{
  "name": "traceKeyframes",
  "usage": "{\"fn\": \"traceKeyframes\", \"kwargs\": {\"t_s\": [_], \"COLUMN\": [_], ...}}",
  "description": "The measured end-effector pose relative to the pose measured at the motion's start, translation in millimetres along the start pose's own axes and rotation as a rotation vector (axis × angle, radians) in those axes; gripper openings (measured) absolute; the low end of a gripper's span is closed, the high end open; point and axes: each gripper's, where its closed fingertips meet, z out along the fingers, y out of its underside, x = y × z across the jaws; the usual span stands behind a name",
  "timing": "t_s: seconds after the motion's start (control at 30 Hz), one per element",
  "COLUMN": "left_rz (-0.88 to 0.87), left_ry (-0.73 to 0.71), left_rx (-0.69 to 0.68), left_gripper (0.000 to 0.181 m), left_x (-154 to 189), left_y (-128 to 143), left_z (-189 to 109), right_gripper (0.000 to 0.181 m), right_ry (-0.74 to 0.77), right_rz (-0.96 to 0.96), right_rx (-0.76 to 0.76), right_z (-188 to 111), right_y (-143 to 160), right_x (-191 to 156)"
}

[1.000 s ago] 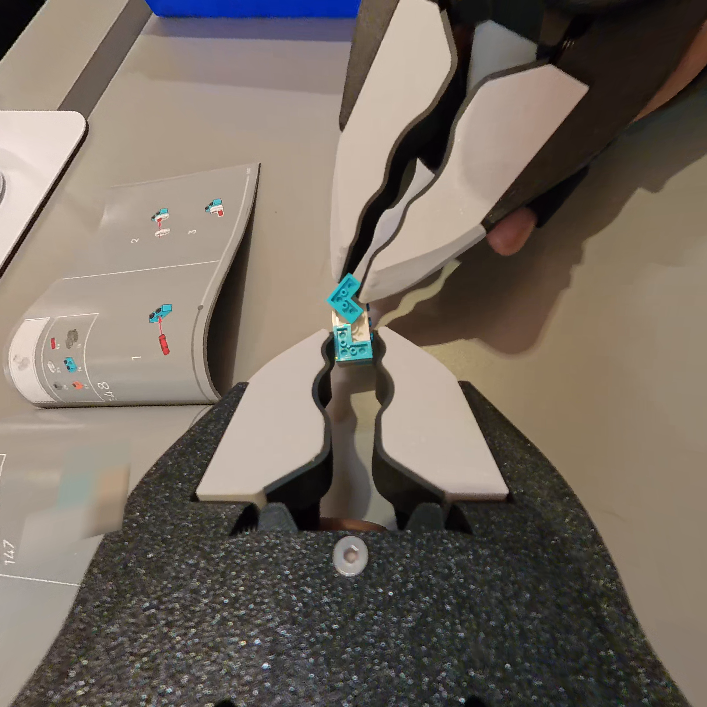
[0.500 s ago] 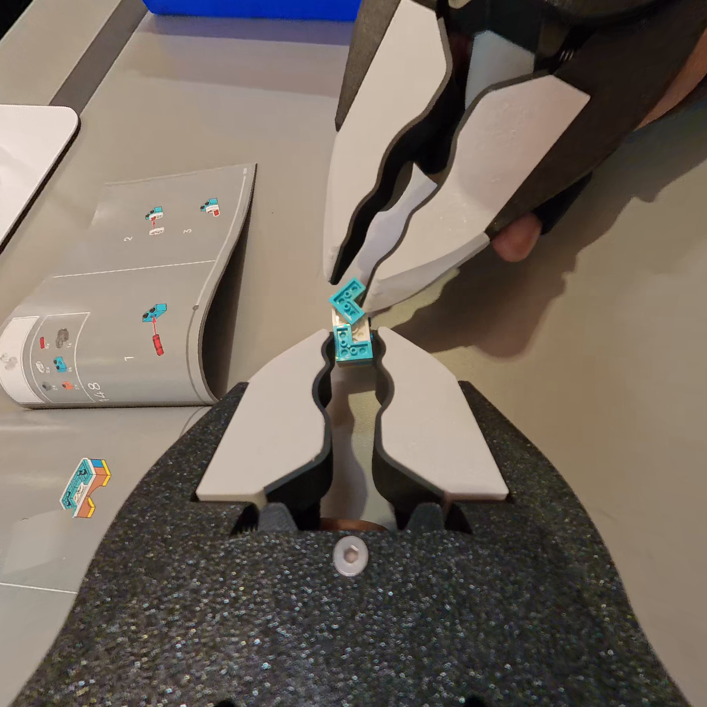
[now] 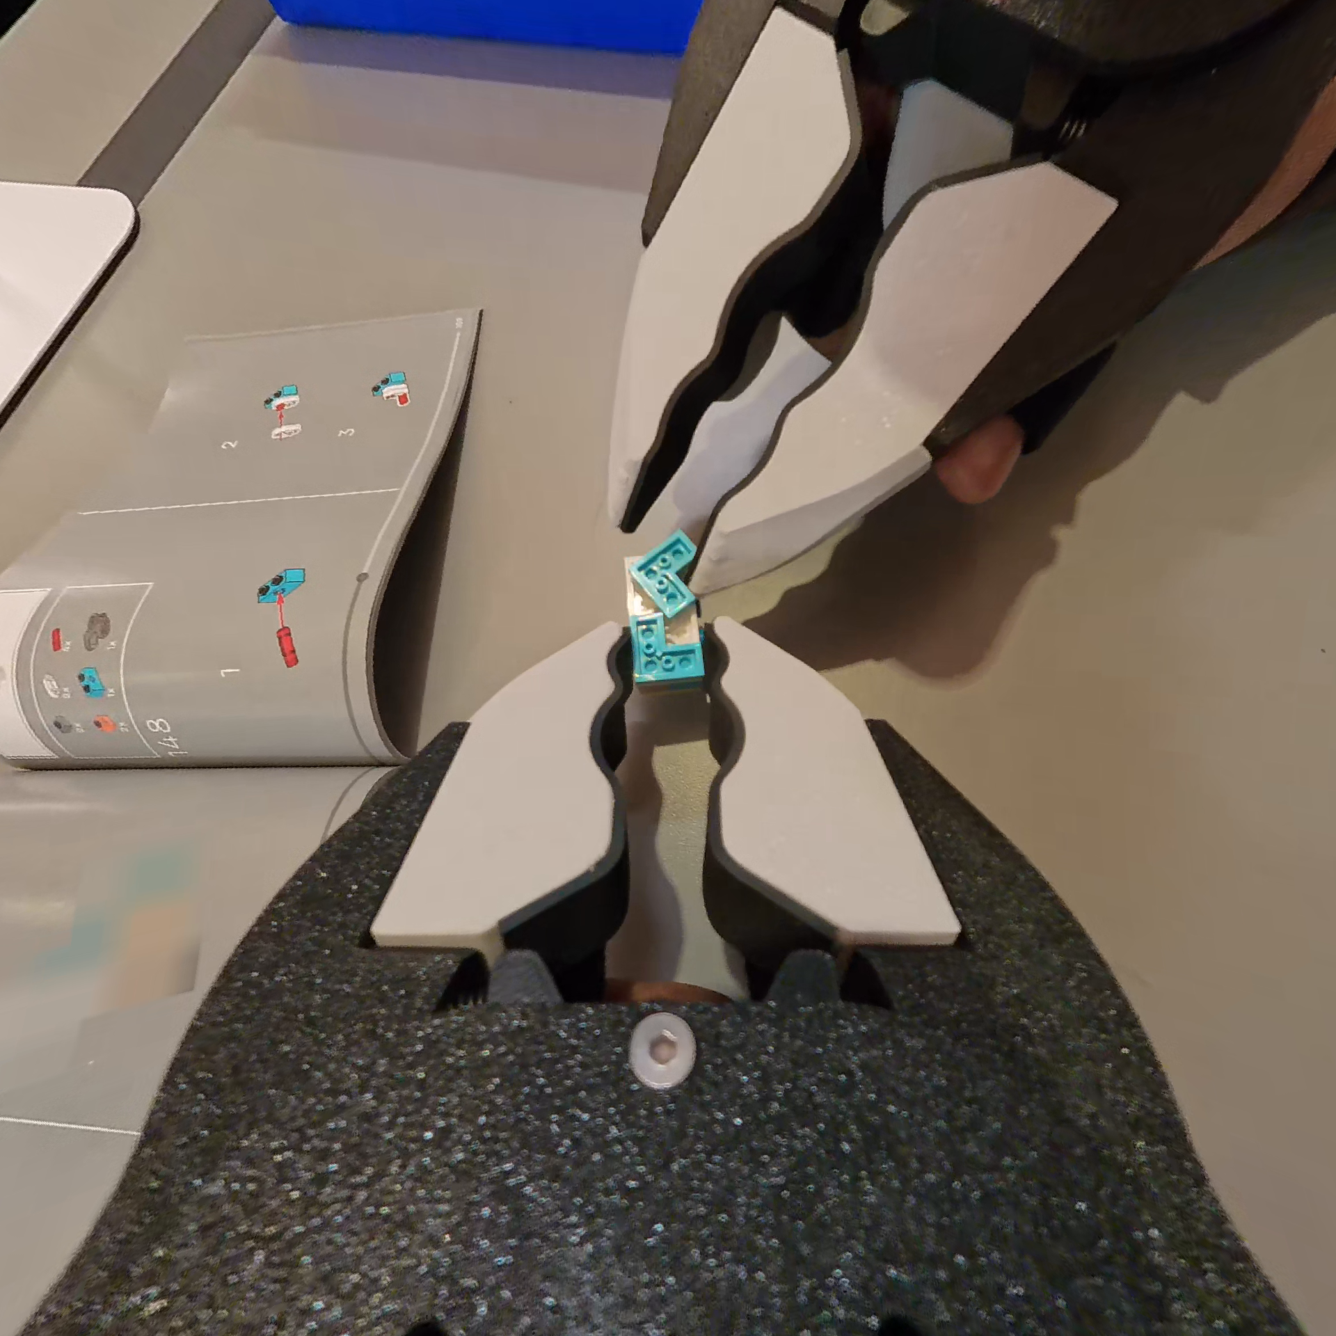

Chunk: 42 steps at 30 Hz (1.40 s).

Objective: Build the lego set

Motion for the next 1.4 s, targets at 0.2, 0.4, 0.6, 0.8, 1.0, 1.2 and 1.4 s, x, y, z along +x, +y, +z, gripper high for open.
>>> {"fn": "traceKeyframes", "kwargs": {"t_s": [0.2,0.4,0.6,0.8,1.0,1.2,1.4], "left_rz": [-0.019,-0.032,-0.057,-0.065,-0.067,-0.067,-0.064], "left_ry": [0.014,0.022,0.024,0.021,0.018,0.013,0.003], "left_rx": [0.016,0.020,0.034,0.038,0.041,0.042,0.045], "left_gripper": [0.018,0.018,0.018,0.018,0.018,0.018,0.018], "left_x": [-1,-1,-4,-5,-5,-8,-11], "left_y": [0,1,-1,-1,-1,-1,-1], "left_z": [1,3,2,2,2,0,-5], "right_gripper": [0.018,0.018,0.018,0.019,0.022,0.026,0.028], "right_ry": [-0.011,-0.023,-0.037,-0.050,-0.086,-0.141,-0.285], "right_rz": [0.049,0.071,0.090,0.089,0.087,-0.079,-0.224], "right_rx": [0.008,0.012,0.019,0.030,0.053,0.142,0.231], "right_z": [-1,-1,-2,-3,-5,-12,-9], "right_y": [1,1,1,0,-3,-10,-19], "right_x": [4,5,5,4,1,5,14]}}
